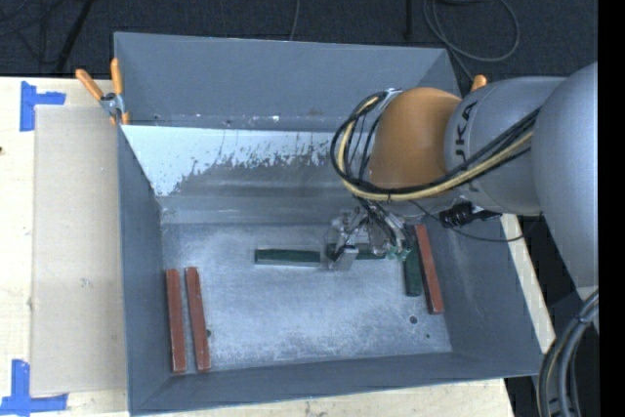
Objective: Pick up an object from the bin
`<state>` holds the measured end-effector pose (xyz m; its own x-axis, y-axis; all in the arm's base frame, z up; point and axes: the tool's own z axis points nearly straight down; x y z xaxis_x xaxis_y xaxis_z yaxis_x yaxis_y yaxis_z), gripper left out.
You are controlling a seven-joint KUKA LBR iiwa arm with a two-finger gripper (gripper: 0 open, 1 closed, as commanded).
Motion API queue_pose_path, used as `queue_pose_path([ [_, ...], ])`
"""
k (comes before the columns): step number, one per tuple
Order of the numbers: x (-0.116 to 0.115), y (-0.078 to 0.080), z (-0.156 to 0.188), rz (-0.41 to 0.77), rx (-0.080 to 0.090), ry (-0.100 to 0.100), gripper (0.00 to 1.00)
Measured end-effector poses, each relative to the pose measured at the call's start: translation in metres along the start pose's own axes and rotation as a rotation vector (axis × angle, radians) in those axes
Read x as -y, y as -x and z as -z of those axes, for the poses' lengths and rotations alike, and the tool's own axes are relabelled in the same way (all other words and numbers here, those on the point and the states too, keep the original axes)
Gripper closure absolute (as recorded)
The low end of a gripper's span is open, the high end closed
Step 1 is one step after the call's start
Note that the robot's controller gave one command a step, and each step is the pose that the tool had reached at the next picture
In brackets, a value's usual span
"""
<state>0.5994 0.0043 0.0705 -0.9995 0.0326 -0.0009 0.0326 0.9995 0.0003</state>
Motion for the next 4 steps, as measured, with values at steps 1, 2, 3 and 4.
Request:
queue_pose_path([
  [1, 0.0, 0.0, 0.0, 0.0, -0.001, 0.0, 0.0],
  [2, 0.0, 0.0, 0.0, 0.001, 0.0, 0.0, 1.0],
  [3, -0.019, 0.013, 0.149, 0.418, 0.007, -0.001, 1.0],
  [4, -0.018, 0.012, 0.146, 0.414, 0.002, 0.001, 0.0],
])
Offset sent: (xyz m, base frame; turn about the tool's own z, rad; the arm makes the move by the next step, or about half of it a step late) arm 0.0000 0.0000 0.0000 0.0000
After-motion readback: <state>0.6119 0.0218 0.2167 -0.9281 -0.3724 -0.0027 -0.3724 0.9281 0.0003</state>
